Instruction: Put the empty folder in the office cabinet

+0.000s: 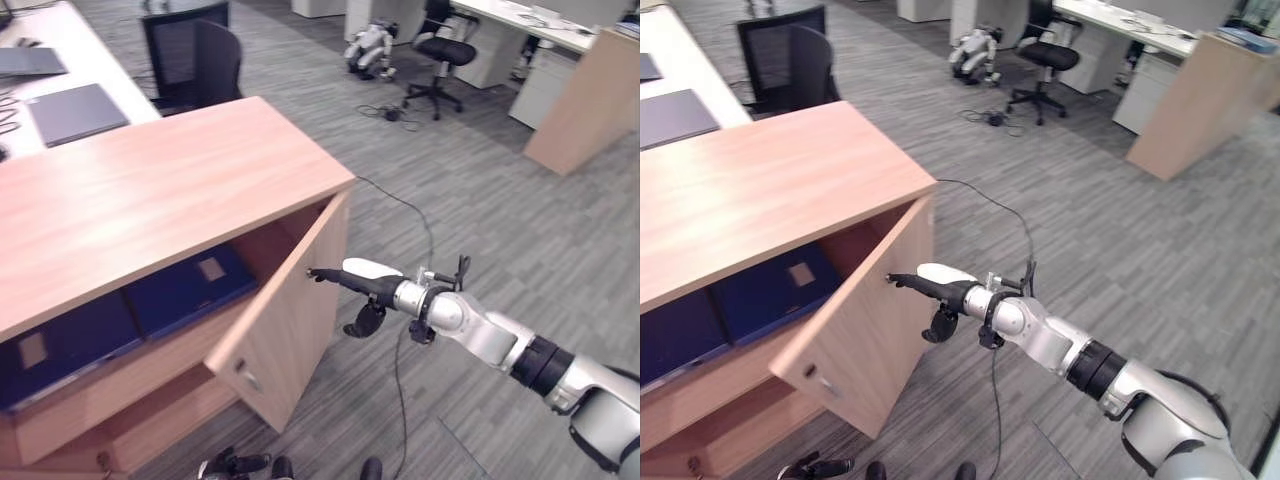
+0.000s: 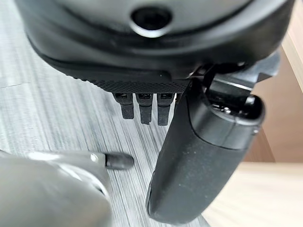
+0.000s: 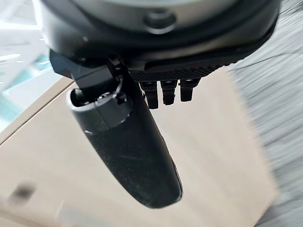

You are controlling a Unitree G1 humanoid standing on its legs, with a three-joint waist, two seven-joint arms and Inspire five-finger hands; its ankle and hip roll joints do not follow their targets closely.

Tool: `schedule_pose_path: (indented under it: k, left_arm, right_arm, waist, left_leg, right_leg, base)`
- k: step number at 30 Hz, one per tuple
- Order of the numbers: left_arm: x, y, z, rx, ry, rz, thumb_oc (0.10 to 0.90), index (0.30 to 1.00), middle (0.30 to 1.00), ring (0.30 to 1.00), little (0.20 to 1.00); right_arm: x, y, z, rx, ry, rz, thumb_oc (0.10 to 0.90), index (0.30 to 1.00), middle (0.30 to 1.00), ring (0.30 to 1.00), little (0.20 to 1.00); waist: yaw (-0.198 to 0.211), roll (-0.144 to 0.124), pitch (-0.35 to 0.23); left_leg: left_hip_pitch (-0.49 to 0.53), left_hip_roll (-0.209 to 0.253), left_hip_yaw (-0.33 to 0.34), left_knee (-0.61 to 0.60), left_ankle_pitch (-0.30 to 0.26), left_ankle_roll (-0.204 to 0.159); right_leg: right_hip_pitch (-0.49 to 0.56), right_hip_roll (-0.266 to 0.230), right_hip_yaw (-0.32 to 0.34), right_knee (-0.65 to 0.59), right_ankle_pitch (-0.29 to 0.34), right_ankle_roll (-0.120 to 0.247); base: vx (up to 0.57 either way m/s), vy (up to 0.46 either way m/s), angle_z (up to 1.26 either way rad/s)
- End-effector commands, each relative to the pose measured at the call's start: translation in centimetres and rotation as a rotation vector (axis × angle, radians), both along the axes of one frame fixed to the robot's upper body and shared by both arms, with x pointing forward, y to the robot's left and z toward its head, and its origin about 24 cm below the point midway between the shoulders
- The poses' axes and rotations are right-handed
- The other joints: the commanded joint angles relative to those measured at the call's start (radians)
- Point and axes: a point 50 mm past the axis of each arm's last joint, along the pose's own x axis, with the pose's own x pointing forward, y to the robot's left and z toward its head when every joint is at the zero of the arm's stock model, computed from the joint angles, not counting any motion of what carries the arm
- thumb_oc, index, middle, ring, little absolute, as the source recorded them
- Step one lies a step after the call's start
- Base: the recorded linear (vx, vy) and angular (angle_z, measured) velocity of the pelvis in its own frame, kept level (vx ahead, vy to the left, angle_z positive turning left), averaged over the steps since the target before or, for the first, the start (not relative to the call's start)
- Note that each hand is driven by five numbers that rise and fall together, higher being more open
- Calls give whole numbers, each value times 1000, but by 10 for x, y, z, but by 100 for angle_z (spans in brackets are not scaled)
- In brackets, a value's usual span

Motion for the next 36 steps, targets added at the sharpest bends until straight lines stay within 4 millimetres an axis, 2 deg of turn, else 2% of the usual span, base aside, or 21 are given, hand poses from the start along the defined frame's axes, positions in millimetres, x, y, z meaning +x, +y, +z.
schedule_pose_path:
  k: [1, 5, 7, 10, 11, 12, 13, 15, 16, 17, 20, 24, 27, 28, 31, 32, 33, 36]
  left_arm:
    - [8, 24, 9, 87, -46, 56, 800, 900, 900, 900, 900]
    - [6, 27, 10, 89, -65, 108, 800, 900, 900, 900, 900]
    - [9, 27, 12, 95, -88, 103, 800, 900, 900, 900, 900]
    - [12, 29, 13, 103, -96, 96, 800, 900, 900, 900, 900]
    - [12, 29, 13, 103, -96, 96, 800, 900, 900, 900, 900]
    - [17, 29, 15, 111, -114, 75, 800, 900, 900, 900, 900]
    - [23, 28, 16, 115, -124, 51, 800, 900, 900, 900, 900]
    - [29, 31, 19, 120, -141, 32, 800, 900, 900, 900, 900]
    - [32, 32, 21, 123, -150, 24, 800, 900, 900, 900, 900]
    - [37, 34, 23, 134, -158, -2, 800, 900, 900, 900, 900]
    - [36, 34, 23, 134, -162, 5, 800, 900, 900, 900, 900]
    - [34, 35, 24, 133, -181, 7, 800, 900, 900, 900, 900]
    - [31, 34, 23, 127, -172, -7, 800, 900, 900, 900, 900]
    - [32, 35, 23, 125, -177, -8, 800, 900, 900, 900, 900]
    - [40, 35, 26, 132, -195, -49, 800, 900, 900, 900, 900]
    - [41, 35, 27, 133, -196, -50, 800, 900, 900, 900, 900]
    - [48, 33, 29, 133, -212, -73, 800, 900, 900, 900, 900]
    - [63, 28, 33, 132, -250, -113, 800, 900, 900, 900, 900]
  right_arm:
    - [-16, 59, 50, 236, -114, 245, 800, 900, 900, 900, 900]
    - [-16, 59, 41, 231, -94, 230, 800, 900, 900, 900, 900]
    - [-16, 57, 36, 228, -85, 215, 800, 900, 900, 900, 900]
    - [-17, 55, 29, 227, -72, 199, 800, 900, 900, 900, 900]
    - [-17, 55, 29, 227, -72, 199, 800, 900, 900, 900, 900]
    - [-18, 52, 26, 234, -62, 184, 800, 900, 900, 900, 900]
    - [-18, 47, 24, 239, -58, 171, 800, 900, 900, 900, 900]
    - [-18, 30, 17, 217, -69, 121, 800, 900, 900, 900, 900]
    - [-18, 24, 15, 194, -82, 108, 800, 900, 900, 900, 900]
    - [-18, 10, 8, 175, -77, 62, 800, 900, 900, 900, 900]
    - [-20, -16, -13, 168, -16, -55, 800, 900, 900, 900, 900]
    - [-32, -54, -57, 35, 70, -185, 800, 900, 900, 900, 900]
    - [-53, -84, -98, -35, 205, -308, 800, 900, 900, 900, 900]
    - [-66, -102, -120, -75, 286, -396, 800, 900, 900, 900, 900]
    - [-90, -131, -153, -168, 405, -523, 800, 900, 900, 900, 900]
    - [-89, -131, -153, -167, 404, -524, 800, 900, 900, 900, 900]
    - [-102, -147, -169, -214, 466, -601, 800, 900, 900, 900, 900]
    - [-119, -164, -189, -264, 559, -706, 800, 900, 900, 900, 900]
  waist:
    - [93, -61, 24]
    - [126, -48, 25]
    - [142, -35, 25]
    - [148, -21, 32]
    - [147, -22, 29]
    - [133, -10, 35]
    - [118, -7, 35]
    - [83, -5, 54]
    - [74, -9, 60]
    - [64, -15, 64]
    - [54, -17, 51]
    - [48, -19, 35]
    - [41, -28, 33]
    - [38, -30, 38]
    - [31, -37, 45]
    - [29, -37, 44]
    - [29, -39, 54]
    - [27, -36, 73]
  left_leg:
    - [7, -116, -55, 51, -161, 78]
    - [3, -139, -103, 37, -149, 89]
    - [1, -149, -149, 31, -140, 98]
    - [12, -158, -228, 20, -131, 108]
    - [7, -159, -229, 21, -128, 108]
    - [11, -164, -289, 19, -119, 108]
    - [6, -167, -325, 21, -112, 105]
    - [-5, -187, -404, 45, -108, 99]
    - [-11, -198, -433, 49, -103, 98]
    - [-22, -211, -478, 60, -101, 93]
    - [-36, -208, -528, 52, -88, 73]
    - [-45, -191, -573, 72, -96, 43]
    - [-49, -175, -609, 88, -101, 21]
    - [-47, -165, -622, 93, -103, 10]
    - [-59, -146, -652, 96, -98, -12]
    - [-63, -148, -656, 96, -93, -12]
    - [-70, -136, -665, 97, -89, -27]
    - [-99, -118, -654, 101, -66, -49]
  right_leg:
    - [-102, -155, 44, 48, 39, 118]
    - [-97, -187, 16, 96, 17, 120]
    - [-92, -201, 12, 151, -13, 112]
    - [-112, -188, 81, 257, -38, 92]
    - [-115, -189, 81, 255, -35, 92]
    - [-138, -121, 188, 273, -81, 81]
    - [-160, -73, 260, 275, -109, 75]
    - [-201, 21, 409, 258, -130, 82]
    - [-209, 47, 454, 241, -127, 80]
    - [-192, 52, 467, 216, -131, 74]
    - [-165, 52, 426, 189, -137, 57]
    - [-121, 56, 363, 135, -137, 48]
    - [-92, 60, 317, 111, -143, 38]
    - [-80, 66, 300, 109, -155, 29]
    - [-70, 75, 255, 104, -170, 14]
    - [-72, 73, 252, 102, -166, 15]
    - [-65, 79, 224, 103, -179, 5]
    - [-54, 81, 171, 97, -191, -7]
  base:
    - [-1, 106, 53]
    - [9, 97, 48]
    - [41, 72, 59]
    - [42, 16, 80]
    - [28, -30, 86]
    - [36, -71, 76]
    - [60, -113, 66]
    - [17, -123, 149]
    - [-1, -143, 206]
    - [3, -148, 155]
    - [47, -228, 168]
    - [94, -226, 76]
    - [92, -243, 84]
    - [66, -236, 63]
    - [34, -206, 58]
    - [5, -218, 47]
    - [-20, -179, 37]
    - [-48, -173, 42]
